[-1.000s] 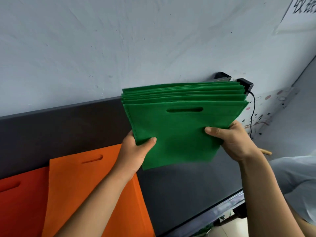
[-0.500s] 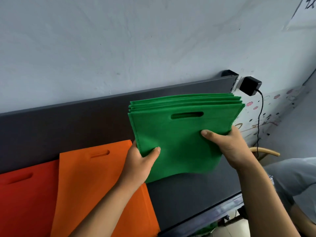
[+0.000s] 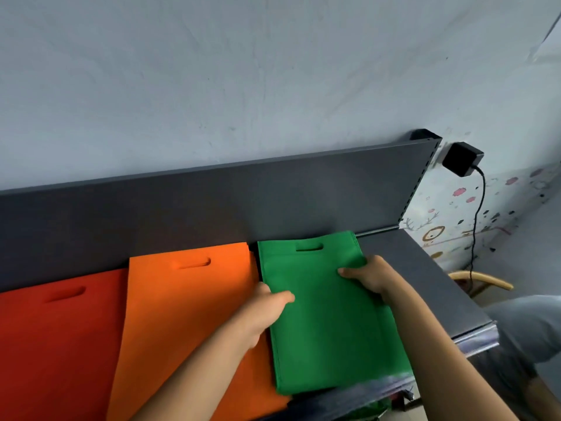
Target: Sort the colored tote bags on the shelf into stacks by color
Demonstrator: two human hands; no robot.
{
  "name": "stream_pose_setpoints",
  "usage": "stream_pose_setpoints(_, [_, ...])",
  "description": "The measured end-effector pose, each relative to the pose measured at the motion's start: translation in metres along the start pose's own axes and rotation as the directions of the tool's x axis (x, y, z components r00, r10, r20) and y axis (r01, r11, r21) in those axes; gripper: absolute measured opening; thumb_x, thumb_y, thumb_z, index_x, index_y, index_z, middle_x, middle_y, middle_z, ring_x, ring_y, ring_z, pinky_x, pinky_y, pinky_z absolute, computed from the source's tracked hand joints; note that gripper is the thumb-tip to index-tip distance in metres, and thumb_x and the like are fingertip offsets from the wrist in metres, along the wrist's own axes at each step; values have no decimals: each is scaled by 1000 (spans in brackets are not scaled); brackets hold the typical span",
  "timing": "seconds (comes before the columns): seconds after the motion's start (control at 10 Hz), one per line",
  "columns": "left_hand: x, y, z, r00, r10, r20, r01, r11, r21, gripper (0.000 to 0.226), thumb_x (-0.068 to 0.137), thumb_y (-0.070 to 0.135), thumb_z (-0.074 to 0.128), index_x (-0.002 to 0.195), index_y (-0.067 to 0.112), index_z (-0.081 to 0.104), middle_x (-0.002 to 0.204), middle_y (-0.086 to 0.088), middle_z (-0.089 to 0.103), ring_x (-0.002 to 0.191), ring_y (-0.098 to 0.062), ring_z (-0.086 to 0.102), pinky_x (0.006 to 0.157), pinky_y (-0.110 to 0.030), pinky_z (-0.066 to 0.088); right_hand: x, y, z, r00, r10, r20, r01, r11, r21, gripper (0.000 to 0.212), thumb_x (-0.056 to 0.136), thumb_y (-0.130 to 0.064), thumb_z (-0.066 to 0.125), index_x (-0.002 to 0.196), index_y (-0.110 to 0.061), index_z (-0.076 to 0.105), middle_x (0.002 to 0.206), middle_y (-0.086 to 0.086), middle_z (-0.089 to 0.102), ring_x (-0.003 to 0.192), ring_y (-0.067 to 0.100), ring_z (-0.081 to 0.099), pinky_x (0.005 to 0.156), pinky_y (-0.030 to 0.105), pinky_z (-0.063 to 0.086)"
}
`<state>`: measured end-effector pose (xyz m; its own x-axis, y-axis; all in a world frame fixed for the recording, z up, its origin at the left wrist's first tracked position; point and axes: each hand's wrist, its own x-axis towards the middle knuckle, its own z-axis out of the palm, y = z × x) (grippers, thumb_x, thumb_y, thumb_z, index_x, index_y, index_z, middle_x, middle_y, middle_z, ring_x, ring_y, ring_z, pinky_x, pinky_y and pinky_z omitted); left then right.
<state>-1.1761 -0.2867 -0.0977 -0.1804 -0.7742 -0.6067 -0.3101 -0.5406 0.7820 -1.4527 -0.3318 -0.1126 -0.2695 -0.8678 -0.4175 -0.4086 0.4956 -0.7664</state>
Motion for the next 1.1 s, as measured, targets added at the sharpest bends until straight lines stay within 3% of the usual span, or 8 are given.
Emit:
stream_pose_setpoints(0.3, [13,7,-5,999,-24,32,26,998,-60,82,97,37,65,161,9,21,171,-13,16,154,-39,26,123,-50,29,20,-3,-5,999,-38,20,39,998,-41,40,83,-31,92,111,-10,74,101,6,79,89,27,77,85,41,63])
stream_pose_setpoints(0.4, [5,6,2,999,8,-53,-15,992,-128,73,94,38,66,154,8,34,160,-12,37,146,-36,39,117,-48,34,23,-5,-6,997,-57,51,61,996,-71,50,80,-33,93,118,-8,73,105,5,79,91,27,78,91,46,63])
stream_pose_setpoints(0.5, [-1,2,2,988,51,-145,-72,987,-144,55,78,49,70,118,16,54,111,2,50,110,-22,49,104,-45,41,25,-7,-10,995,-62,82,68,995,-73,52,81,-34,93,120,-7,71,105,6,77,93,27,76,92,46,62])
stream_pose_setpoints(0.6, [-6,4,-8,984,86,-153,-110,981,-160,41,69,55,71,92,27,52,96,7,45,97,-21,50,94,-40,44,26,-2,-6,994,-78,72,83,994,-67,61,80,-37,93,126,-7,67,111,7,76,95,27,75,92,46,62])
stream_pose_setpoints(0.7, [-11,8,-18,983,102,-153,-130,973,-188,42,93,37,69,128,16,60,135,-9,58,130,-31,56,112,-41,46,22,0,1,994,-103,47,106,992,-74,62,81,-37,91,130,-10,63,112,3,72,93,23,72,86,40,61])
stream_pose_setpoints(0.8, [-14,6,-31,974,151,-170,-173,977,-124,53,102,22,62,151,7,48,149,-13,55,135,-25,56,115,-40,46,19,4,5,994,-104,28,107,990,-90,66,80,-43,90,132,-12,62,116,3,72,96,23,73,89,42,62])
stream_pose_setpoints(1.0, [-33,-15,-78,936,269,-226,-281,960,-20,36,105,21,60,140,13,60,128,-2,70,116,-18,69,105,-40,54,6,4,9,997,-52,-65,35,972,-232,80,81,-56,86,138,-9,57,136,14,62,113,31,65,97,44,57])
stream_pose_setpoints(1.1, [-42,-23,-112,894,338,-295,-355,935,-2,20,104,20,61,123,23,68,120,1,75,111,-19,72,98,-41,58,-13,-18,23,955,-66,-290,-101,844,-526,79,86,-56,79,141,-6,49,150,21,37,137,41,41,112,52,45])
